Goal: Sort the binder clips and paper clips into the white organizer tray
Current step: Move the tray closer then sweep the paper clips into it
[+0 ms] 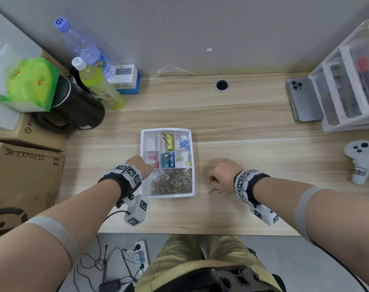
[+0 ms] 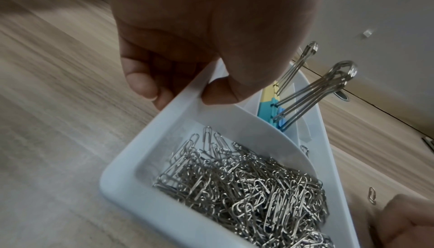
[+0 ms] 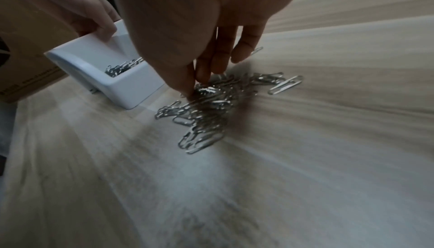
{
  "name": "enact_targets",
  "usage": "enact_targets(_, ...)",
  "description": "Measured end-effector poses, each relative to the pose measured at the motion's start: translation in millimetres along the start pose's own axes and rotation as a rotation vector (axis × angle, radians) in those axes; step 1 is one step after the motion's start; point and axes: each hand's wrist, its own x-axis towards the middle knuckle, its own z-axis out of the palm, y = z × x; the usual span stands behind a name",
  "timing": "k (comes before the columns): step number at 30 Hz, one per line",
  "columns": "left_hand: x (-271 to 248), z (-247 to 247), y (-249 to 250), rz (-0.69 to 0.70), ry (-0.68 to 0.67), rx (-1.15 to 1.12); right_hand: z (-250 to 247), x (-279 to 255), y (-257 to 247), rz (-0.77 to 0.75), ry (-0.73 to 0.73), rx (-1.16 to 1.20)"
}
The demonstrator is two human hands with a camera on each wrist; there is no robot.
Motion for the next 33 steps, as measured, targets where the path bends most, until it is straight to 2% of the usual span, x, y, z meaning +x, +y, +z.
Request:
enact_targets(3,0.0,-0.2,0.4,-0.001,-0.002,-0.001,-5.3,-1.8,12.2,0.070,0.152,0.004)
enact_targets(5,0.4,0.1,0.2,-0.002,-0.002,0.001,-6.5,-1.4,18.9,0.146,0.175,-0.016)
enact_targets(13,2.6,1.0,-0.6,-0.008,-0.005,-0.017,0.9,-7.2,15.7,0.086,0.004,0.121)
enact_targets(17,3.9,1.7,-1.2,-0.008,0.000,-0.017,-0.1,-10.4,21.9,0.098,0.084,0.077)
enact_targets(24,3.6,0.6,-0.6,-0.005,-0.005,0.000,-3.3,-23.4,42.2,0.184,0.082,0.074)
enact_targets(30,3.3,1.2,-2.0,0.001,-0.005,0.004,-13.9,-44.8,65.4,0.288,-0.041,0.111)
enact_targets(33,3.2,1.1,-2.3,0.003,-0.003,0.004,-9.3,-44.8,68.6,0.291,-0.043,0.164)
